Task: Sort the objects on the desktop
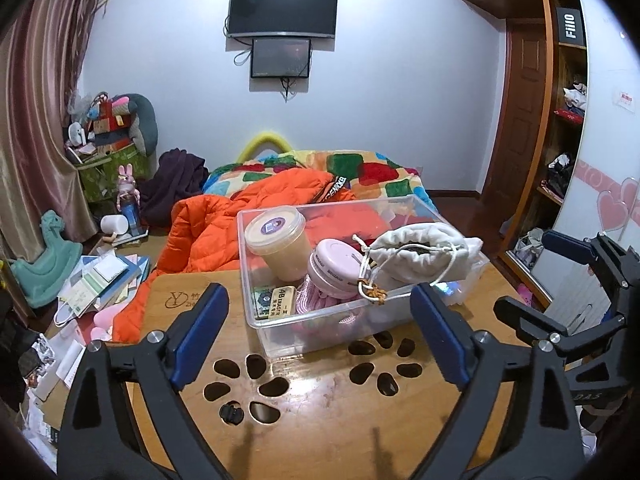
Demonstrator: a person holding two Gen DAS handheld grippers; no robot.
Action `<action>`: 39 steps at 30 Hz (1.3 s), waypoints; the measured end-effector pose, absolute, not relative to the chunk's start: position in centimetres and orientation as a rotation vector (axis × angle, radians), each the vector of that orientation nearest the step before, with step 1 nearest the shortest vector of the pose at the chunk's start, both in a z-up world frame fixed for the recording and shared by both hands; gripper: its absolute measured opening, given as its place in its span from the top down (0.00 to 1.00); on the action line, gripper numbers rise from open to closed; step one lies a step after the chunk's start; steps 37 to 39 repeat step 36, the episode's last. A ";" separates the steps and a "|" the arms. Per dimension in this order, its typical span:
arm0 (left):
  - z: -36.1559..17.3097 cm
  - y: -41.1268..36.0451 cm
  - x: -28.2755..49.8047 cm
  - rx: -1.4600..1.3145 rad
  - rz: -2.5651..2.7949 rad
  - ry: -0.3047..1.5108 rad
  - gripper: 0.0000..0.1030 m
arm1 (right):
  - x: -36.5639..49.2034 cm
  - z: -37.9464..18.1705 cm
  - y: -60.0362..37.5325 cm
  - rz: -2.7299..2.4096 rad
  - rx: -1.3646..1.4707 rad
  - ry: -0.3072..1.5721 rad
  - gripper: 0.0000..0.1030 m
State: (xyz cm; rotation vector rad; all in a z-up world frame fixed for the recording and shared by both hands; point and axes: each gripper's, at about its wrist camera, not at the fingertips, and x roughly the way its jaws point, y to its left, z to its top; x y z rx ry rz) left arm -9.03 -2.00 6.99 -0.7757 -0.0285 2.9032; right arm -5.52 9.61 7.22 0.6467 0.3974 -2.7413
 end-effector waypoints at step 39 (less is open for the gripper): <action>4.7 -1.0 -3.3 -0.816 2.964 -0.126 0.09 | -0.4 4.5 11.7 -2.754 0.729 0.107 0.01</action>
